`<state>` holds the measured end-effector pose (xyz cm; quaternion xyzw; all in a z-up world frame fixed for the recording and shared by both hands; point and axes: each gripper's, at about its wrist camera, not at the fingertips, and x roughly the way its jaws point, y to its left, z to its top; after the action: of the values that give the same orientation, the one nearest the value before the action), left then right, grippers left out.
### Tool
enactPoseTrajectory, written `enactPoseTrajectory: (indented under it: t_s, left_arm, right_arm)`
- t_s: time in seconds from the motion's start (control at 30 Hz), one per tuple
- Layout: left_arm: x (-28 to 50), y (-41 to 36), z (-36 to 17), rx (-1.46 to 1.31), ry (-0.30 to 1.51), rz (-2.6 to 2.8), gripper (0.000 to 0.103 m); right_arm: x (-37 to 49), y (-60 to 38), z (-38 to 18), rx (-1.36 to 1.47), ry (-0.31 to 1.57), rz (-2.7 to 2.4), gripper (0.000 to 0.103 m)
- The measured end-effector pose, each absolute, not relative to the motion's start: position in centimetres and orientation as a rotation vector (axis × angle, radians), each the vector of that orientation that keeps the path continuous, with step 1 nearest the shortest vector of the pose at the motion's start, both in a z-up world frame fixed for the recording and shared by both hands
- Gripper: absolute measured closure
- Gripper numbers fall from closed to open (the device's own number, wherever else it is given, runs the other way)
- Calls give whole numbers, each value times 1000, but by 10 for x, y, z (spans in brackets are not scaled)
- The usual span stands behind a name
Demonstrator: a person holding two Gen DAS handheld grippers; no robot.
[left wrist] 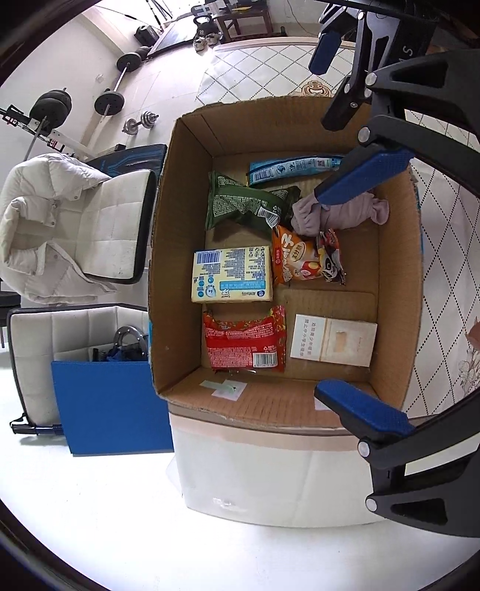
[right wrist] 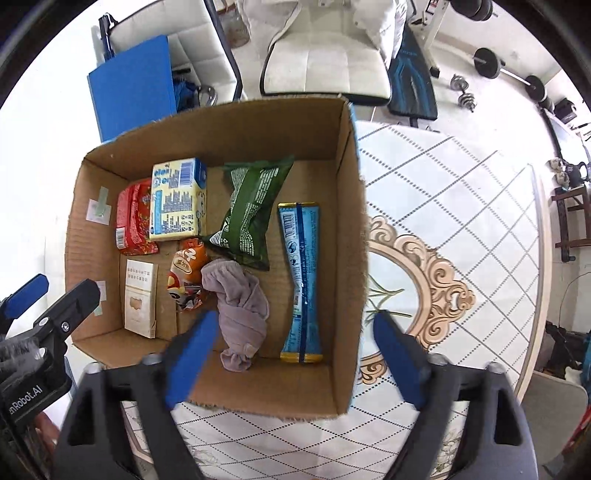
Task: Organize soft objects
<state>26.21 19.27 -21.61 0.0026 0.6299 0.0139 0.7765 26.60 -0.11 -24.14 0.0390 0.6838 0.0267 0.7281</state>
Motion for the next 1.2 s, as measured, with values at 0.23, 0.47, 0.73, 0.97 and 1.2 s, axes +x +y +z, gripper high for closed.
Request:
enactPoseTrajectory:
  t_s: [0.23, 0.47, 0.73, 0.97, 1.2]
  left_arm:
    - [237, 189, -185, 6, 1304, 51, 6]
    - [202, 178, -140, -1, 1233, 34, 6]
    - [148, 162, -77, 23, 1125, 11, 6]
    - [101, 154, -43, 19, 1084, -1, 6]
    - [69, 149, -14, 25, 1040, -5, 6]
  right_arm:
    - [243, -11, -213, 93, 1447, 38, 7]
    - [204, -21, -167, 114, 1365, 50, 7]
    - [137, -38, -91, 93, 1204, 29, 7]
    - [78, -53, -31, 105, 1107, 19, 7]
    - [38, -58, 10, 96, 1038, 7, 7]
